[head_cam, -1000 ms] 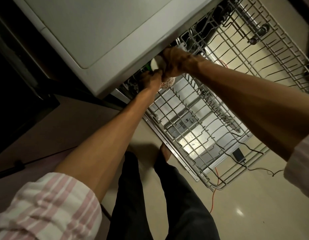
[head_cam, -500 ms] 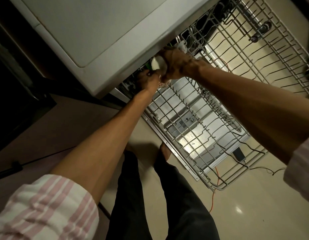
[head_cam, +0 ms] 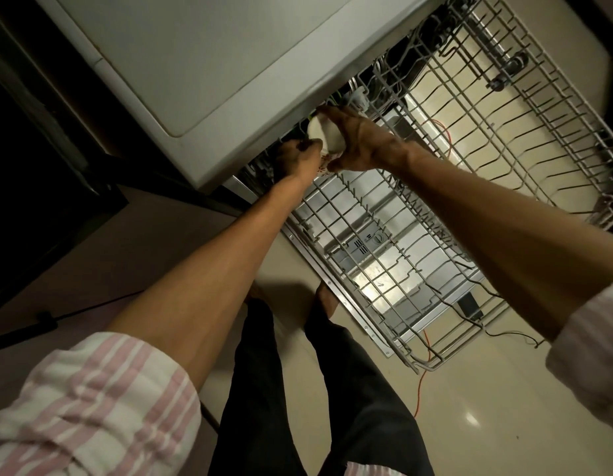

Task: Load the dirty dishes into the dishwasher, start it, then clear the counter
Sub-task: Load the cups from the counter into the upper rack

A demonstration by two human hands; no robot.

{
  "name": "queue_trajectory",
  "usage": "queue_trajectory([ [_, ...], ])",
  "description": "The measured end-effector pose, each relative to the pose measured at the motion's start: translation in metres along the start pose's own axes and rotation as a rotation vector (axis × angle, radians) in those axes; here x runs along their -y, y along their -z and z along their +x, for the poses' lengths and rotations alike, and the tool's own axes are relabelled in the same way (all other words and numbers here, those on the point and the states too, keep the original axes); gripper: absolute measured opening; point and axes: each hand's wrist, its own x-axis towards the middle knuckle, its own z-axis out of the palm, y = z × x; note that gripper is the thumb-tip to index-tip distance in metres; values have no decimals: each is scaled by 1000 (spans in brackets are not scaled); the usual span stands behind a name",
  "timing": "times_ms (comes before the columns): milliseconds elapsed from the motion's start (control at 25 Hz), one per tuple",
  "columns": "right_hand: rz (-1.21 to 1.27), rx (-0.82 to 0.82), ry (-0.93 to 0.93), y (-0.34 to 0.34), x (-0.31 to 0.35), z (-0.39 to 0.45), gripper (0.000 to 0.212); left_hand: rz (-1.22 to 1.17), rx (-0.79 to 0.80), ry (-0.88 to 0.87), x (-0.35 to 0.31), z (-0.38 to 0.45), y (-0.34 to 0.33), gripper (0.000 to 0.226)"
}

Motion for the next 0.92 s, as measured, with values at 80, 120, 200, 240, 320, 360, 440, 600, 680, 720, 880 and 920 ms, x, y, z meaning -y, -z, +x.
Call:
queue_trajectory([
  [80, 7, -26, -18, 7, 10, -11, 89, 43, 20, -78, -1, -18, 4, 44],
  [120, 14, -80, -28, 8, 13, -19, 85, 50, 34, -111, -3, -31, 7, 43],
  [200, 61, -177, -55, 9, 27, -43, 78, 51, 66, -175, -6, -56, 11, 40],
  [240, 81, -203, -75, 9, 31, -56, 74, 60, 78, -202, -7, -68, 13, 40],
  [320, 88, -234, -88, 6, 37, -82, 65, 59, 107, -233, -6, -93, 19, 42],
  [360, 87, -259, -86, 6, 41, -94, 63, 46, 128, -242, -5, -105, 20, 43],
  [440, 100, -304, -71, 5, 44, -114, 60, 23, 148, -281, -2, -129, 26, 44],
  [600, 143, -367, -79, 18, 61, -155, 58, 26, 147, -358, -6, -176, 44, 46],
  [680, 148, -403, -34, 25, 76, -176, 57, 32, 142, -392, -6, -198, 58, 47],
  [720, 147, -419, -8, 29, 85, -185, 55, 38, 141, -412, -8, -210, 66, 47],
  [880, 169, -483, 65, 43, 129, -208, 52, 31, 78, -525, -18, -248, 106, 47],
  [920, 181, -498, 86, 45, 141, -211, 51, 25, 61, -546, -19, -253, 116, 47],
])
